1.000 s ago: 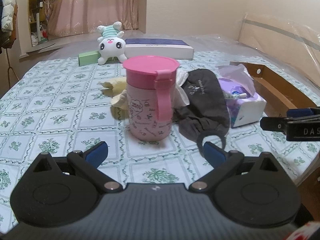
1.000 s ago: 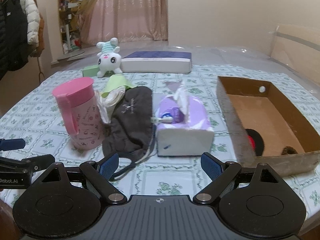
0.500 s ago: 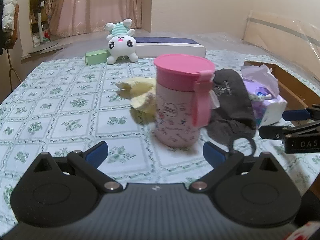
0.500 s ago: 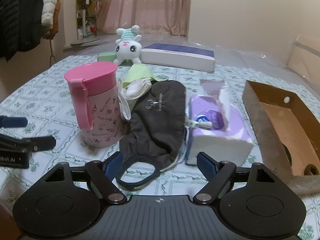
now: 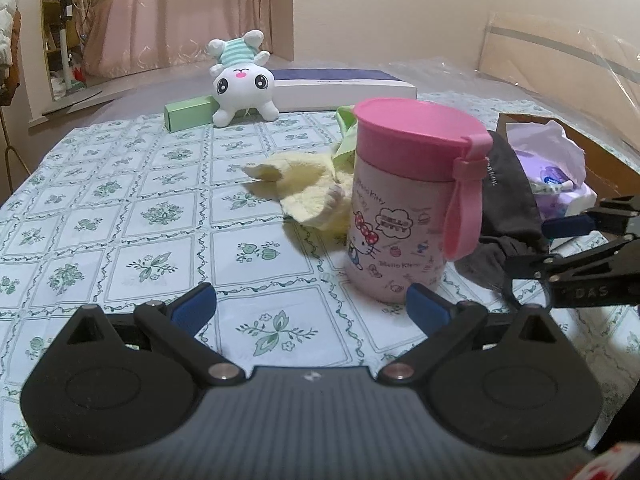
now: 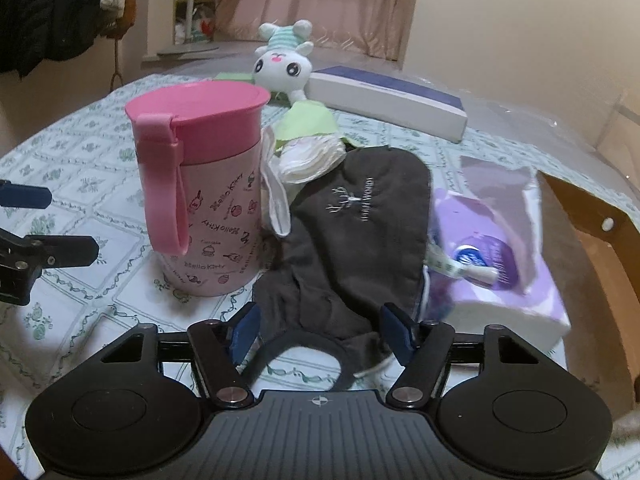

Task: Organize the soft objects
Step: 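Grasp the dark grey eye mask with the right gripper, then grasp the light green cloth with the left gripper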

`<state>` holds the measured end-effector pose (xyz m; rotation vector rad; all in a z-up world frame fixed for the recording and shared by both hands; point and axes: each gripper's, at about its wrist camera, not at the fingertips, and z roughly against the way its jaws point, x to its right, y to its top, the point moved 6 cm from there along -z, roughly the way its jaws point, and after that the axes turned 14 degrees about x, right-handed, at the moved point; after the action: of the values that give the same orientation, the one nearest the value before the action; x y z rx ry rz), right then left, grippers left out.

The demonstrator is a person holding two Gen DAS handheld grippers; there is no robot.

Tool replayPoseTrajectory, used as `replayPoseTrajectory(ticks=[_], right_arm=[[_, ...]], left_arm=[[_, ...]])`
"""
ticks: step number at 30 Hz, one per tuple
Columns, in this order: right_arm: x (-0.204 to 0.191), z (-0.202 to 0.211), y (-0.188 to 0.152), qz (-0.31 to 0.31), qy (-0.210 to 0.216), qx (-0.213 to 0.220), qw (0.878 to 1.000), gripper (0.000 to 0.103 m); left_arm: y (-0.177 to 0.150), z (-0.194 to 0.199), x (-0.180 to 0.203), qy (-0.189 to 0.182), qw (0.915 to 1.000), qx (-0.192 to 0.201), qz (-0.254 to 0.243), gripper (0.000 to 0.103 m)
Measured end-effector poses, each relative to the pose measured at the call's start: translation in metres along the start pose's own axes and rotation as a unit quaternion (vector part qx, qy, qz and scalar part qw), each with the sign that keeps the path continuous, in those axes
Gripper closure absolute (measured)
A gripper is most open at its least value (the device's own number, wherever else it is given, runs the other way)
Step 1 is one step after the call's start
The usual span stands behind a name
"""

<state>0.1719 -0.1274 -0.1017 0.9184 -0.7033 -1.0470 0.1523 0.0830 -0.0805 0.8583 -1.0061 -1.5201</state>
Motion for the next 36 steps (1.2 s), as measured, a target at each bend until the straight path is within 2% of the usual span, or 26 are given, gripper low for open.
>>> replayPoseTrajectory(ticks=[10,13,14,15,18,21,29,36], right_arm=[[-0.005,-0.029,-0.010,0.022,0.010,-0.023,0.999,0.049],[-0.007,-0.032,-0.010,0.023,0.013,-0.022,0.999,0.062],[-0.008,-0.033,-0.010,0.023,0.014,-0.022,0.999,0.071],[-0.009,-0.033,-0.010,0.023,0.014,-0.022,0.999,0.075],[-0.010,-0.033,-0.009,0.022,0.011,-0.021,0.999,0.085],[-0.012,-0.029,-0.007,0.021,0.006,-0.016,1.000,0.090],[-0.009,-0.006,0.007,0.026,-0.009,0.010,1.000,0.092],[-0.009,0.013,0.024,0.054,-0.018,0.024,0.998,0.092]], left_arm=[[-0.010,-0.021,-0.003,-0.012,0.9999,-0.010,0.006,0.003],[-0.010,-0.025,-0.005,-0.015,0.9998,-0.011,0.006,0.003],[-0.010,-0.026,-0.006,-0.016,0.9998,-0.011,0.006,0.003],[-0.010,-0.027,-0.007,-0.017,0.9998,-0.010,0.007,0.003],[-0.008,-0.030,-0.010,-0.016,0.9998,-0.010,0.007,0.003],[-0.006,-0.032,-0.013,-0.018,0.9998,-0.008,0.005,0.003],[-0.003,-0.037,-0.026,-0.029,0.9995,-0.007,0.006,0.006],[0.008,-0.041,-0.042,-0.051,0.9983,-0.009,-0.028,0.009]])
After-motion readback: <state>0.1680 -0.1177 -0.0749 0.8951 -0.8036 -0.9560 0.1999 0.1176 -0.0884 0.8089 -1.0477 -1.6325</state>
